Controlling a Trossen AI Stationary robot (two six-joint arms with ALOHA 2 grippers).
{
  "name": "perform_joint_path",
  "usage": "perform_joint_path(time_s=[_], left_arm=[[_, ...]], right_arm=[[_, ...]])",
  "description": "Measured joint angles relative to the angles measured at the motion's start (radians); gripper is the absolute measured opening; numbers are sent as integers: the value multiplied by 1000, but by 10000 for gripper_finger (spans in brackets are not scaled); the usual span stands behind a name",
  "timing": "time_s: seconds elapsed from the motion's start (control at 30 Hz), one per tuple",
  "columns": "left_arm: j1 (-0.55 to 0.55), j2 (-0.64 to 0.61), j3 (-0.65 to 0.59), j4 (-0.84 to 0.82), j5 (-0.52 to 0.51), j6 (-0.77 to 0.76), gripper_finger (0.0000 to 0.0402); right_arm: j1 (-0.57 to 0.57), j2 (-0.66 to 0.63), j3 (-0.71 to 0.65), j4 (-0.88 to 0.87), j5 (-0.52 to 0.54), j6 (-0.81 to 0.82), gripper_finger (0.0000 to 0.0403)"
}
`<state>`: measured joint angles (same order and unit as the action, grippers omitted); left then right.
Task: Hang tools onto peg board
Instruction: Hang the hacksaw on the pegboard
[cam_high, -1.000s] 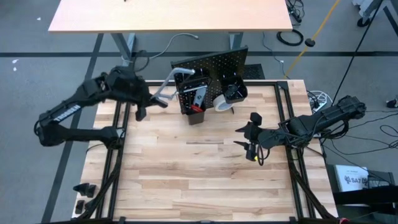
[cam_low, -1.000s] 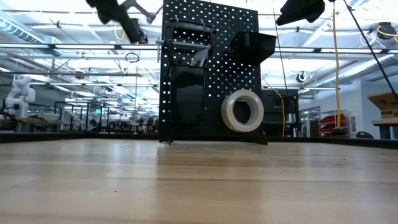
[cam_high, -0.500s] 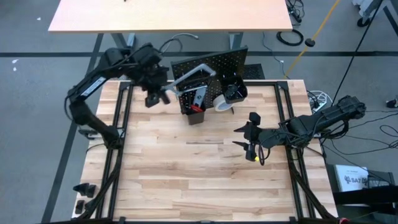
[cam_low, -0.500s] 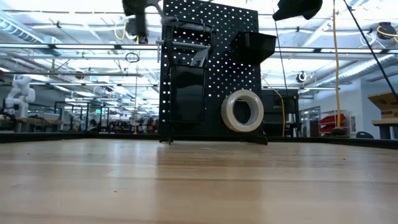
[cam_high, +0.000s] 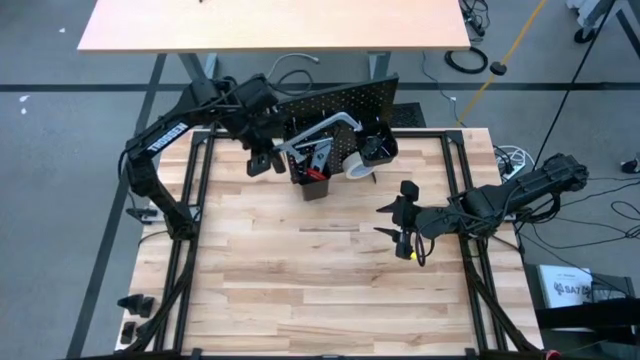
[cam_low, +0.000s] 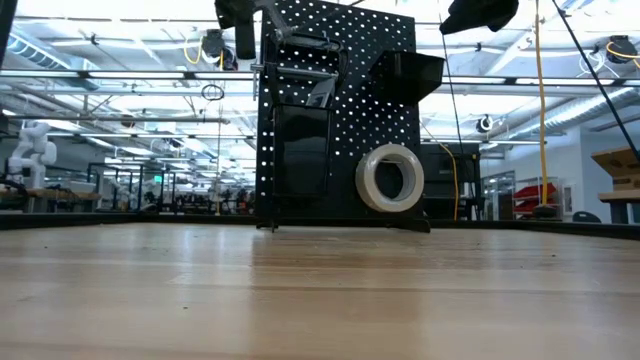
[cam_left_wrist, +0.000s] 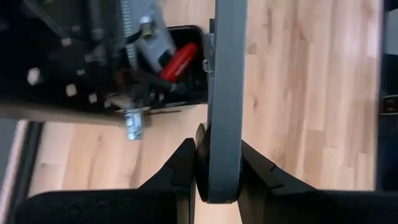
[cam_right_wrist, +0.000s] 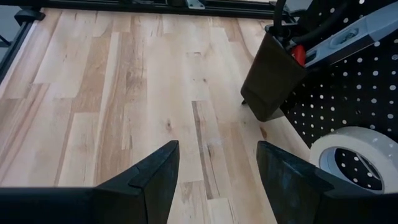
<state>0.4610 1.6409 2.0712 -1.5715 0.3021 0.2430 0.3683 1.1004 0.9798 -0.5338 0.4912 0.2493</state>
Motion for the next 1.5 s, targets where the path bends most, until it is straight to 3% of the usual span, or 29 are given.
perform_joint_path(time_s=[0.63,1.5], left_arm=[[39,0,-78,0,-57,-22,66],[48,27,-80,1,-46,-60,66]], right_arm=[[0,0,0,2,0,19,208],[0,0,0,2,-4,19,208]])
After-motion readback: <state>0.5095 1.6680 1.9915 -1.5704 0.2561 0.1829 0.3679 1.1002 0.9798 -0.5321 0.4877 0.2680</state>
